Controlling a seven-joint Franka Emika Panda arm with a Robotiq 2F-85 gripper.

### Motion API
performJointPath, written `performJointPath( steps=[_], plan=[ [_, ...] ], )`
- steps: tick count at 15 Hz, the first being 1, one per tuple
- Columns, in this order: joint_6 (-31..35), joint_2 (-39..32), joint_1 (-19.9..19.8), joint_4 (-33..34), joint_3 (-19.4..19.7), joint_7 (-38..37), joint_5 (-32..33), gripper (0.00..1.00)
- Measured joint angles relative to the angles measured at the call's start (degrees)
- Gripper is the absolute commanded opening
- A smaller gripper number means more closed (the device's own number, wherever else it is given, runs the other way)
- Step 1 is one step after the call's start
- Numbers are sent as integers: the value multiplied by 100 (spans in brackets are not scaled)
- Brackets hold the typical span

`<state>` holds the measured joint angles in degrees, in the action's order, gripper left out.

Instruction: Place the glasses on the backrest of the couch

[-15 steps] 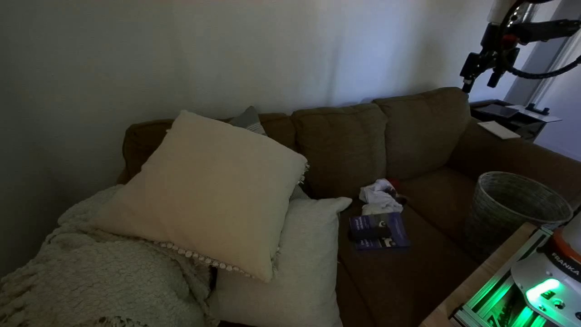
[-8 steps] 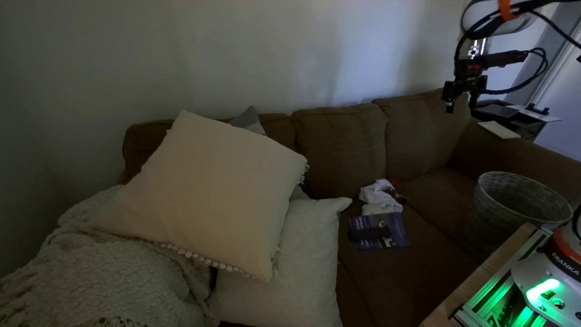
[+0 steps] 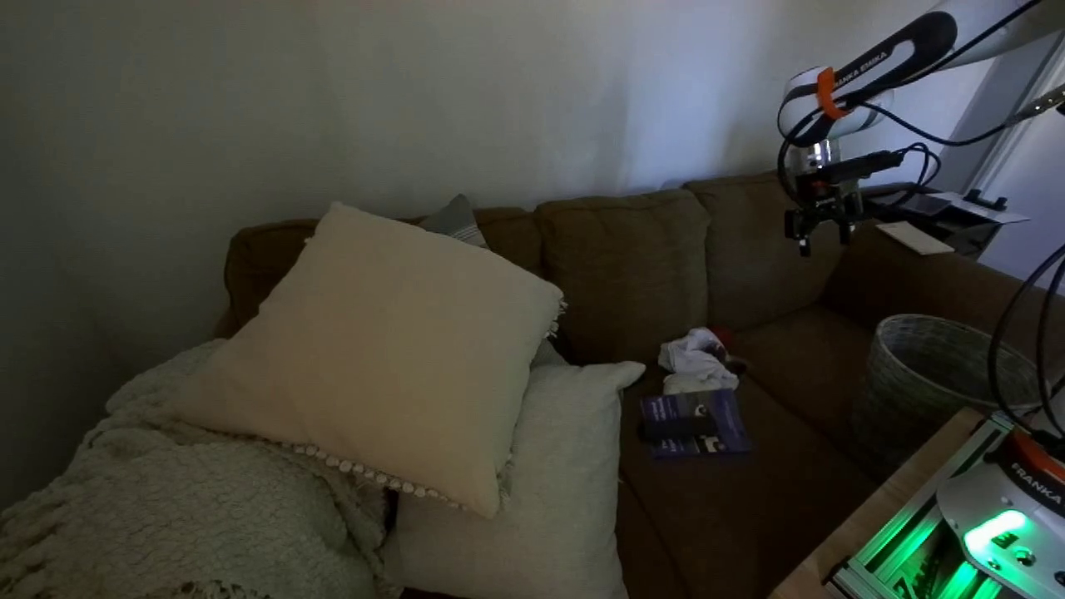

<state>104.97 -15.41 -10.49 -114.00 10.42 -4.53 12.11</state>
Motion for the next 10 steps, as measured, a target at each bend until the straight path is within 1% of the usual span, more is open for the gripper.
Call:
performJointPath(
  steps=[3, 4, 6, 7, 9, 10],
  plan=[
    [-90, 7, 5, 90, -1, -1, 0, 100],
    [39, 10, 8, 73, -5, 21, 0, 100],
    [839, -19, -14, -103, -6, 125, -82, 100],
    [1285, -105, -69, -186, -6, 313, -255, 100],
    [2104, -478, -267, -208, -10, 863, -749, 100],
    [2400, -733, -401, -152, -39, 1225, -1055, 100]
  ],
)
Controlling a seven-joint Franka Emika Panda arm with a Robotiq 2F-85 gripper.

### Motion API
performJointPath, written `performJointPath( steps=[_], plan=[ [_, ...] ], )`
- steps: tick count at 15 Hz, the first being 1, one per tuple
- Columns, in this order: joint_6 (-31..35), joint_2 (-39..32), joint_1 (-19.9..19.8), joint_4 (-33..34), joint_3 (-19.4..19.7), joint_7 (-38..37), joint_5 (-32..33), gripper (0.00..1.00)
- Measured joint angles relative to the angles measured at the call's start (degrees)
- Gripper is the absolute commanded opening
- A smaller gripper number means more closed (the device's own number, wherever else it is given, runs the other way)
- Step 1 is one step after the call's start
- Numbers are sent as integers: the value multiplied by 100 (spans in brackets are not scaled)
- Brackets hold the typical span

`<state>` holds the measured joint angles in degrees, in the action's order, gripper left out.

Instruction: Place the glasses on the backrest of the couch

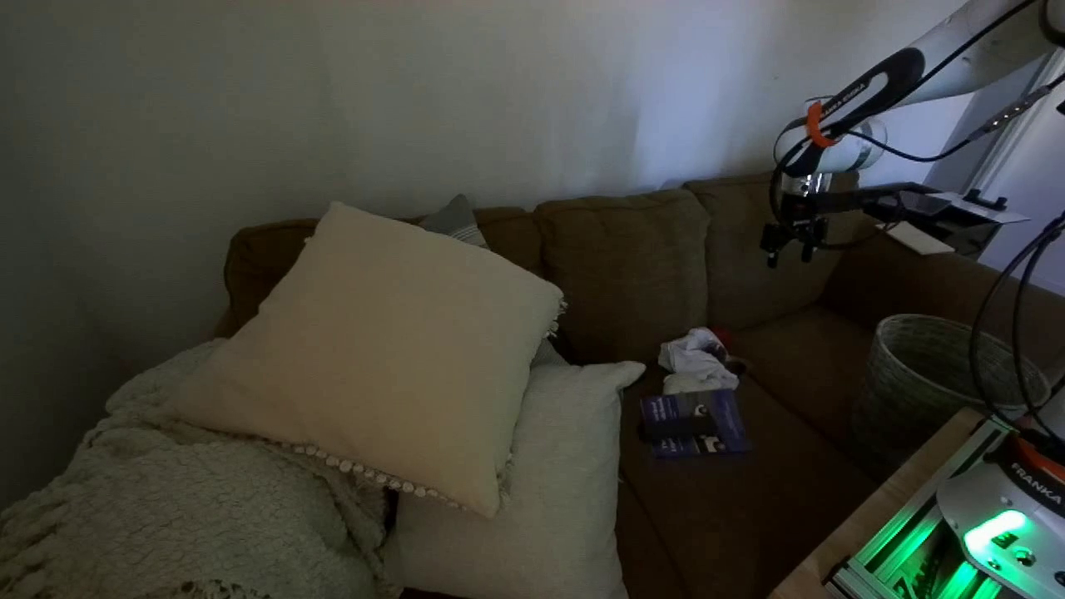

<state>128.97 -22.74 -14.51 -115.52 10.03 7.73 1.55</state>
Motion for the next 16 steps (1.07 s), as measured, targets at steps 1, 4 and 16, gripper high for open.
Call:
performJointPath(
  steps=[1, 4, 16],
  plan=[
    [149, -281, -134, 109, -60, 332, -262, 100],
    [168, -1283, -337, 661, -320, 793, -554, 100],
    [-1413, -3395, -234, 2714, -75, 678, 43, 100]
  ],
)
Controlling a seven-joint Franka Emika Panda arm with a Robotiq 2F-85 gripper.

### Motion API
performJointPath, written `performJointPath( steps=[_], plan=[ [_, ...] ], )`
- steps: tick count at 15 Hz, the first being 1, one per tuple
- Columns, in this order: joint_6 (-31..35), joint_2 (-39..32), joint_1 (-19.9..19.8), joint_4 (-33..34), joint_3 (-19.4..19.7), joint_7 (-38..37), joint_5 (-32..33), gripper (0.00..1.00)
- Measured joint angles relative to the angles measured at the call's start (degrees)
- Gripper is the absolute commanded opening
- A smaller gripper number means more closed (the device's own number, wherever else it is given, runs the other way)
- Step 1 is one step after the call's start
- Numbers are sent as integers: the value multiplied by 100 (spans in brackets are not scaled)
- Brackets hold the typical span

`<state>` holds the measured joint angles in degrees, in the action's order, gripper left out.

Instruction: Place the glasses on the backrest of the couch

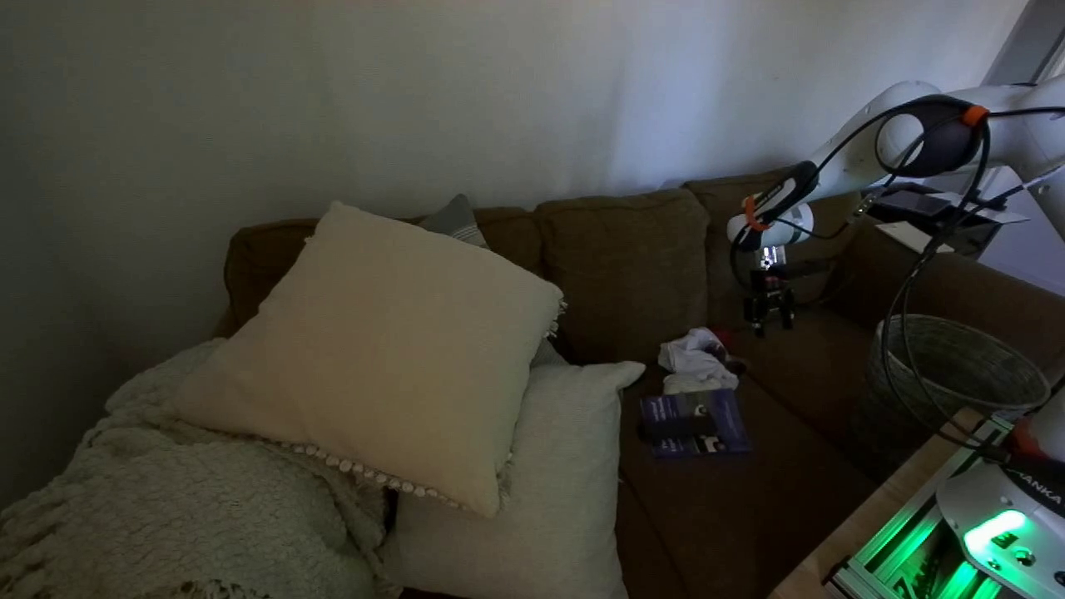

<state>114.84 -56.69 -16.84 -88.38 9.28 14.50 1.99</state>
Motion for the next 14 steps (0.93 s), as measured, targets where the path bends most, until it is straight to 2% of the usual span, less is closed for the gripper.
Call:
performJointPath(
  steps=[3, 4, 9, 11, 14],
  plan=[
    [-4, 0, 1, 1, 0, 0, 0, 100],
    [197, 22, 1, -48, -6, 59, 33, 100],
    [2124, 177, -43, -684, 86, 609, 755, 100],
    [2765, 125, -227, -785, 27, 1144, 815, 100],
    [3341, -8, -607, -844, -286, 2048, 834, 100]
  ],
)
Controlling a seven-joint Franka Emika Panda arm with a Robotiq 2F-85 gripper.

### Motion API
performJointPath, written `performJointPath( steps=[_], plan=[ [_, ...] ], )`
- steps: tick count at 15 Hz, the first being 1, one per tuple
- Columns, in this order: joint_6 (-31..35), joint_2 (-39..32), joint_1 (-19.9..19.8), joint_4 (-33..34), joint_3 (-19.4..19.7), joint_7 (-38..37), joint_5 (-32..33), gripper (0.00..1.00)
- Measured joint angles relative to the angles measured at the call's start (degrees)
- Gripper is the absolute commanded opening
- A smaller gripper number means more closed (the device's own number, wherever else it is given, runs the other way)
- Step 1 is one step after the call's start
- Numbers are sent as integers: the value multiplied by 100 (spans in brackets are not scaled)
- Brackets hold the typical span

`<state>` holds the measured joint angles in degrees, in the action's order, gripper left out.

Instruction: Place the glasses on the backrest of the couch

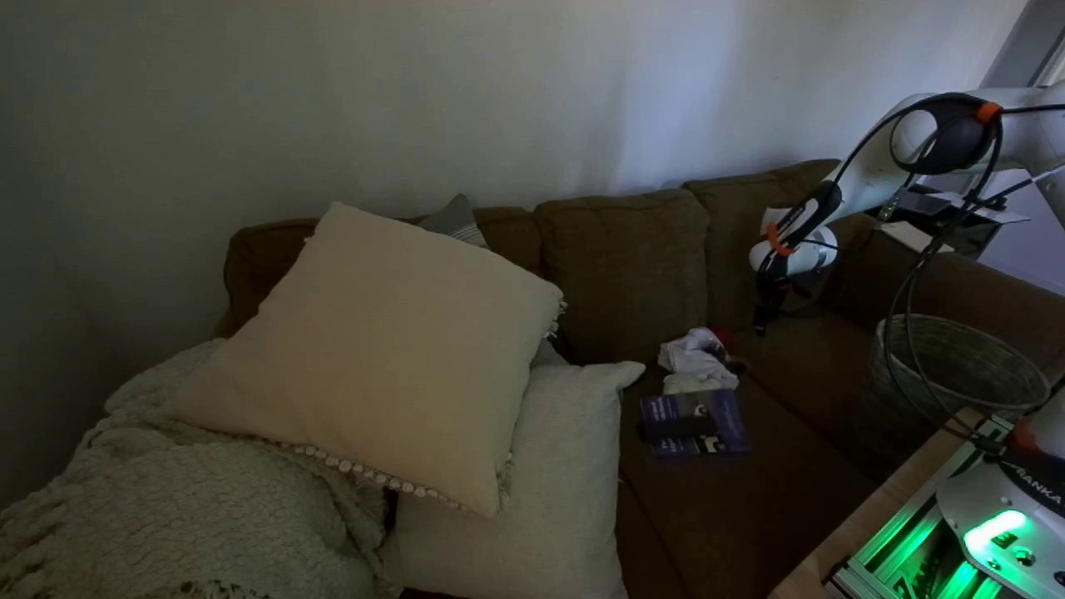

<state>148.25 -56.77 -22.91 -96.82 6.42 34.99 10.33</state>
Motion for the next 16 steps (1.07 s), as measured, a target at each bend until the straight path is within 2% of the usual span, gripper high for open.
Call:
performJointPath(
  steps=[2, 4, 11, 12, 13, 15, 16],
  plan=[
    [115, -78, -194, -67, -263, 597, 2, 100],
    [136, -172, -198, -135, -377, 1022, 70, 100],
    [600, -570, 455, 110, -261, 1203, 372, 98],
    [600, -606, 508, 203, -259, 1187, 372, 83],
    [600, -641, 548, 286, -257, 1157, 372, 79],
    [597, -733, 600, 455, -236, 1086, 372, 65],
    [593, -793, 609, 543, -217, 1031, 372, 54]
  ],
)
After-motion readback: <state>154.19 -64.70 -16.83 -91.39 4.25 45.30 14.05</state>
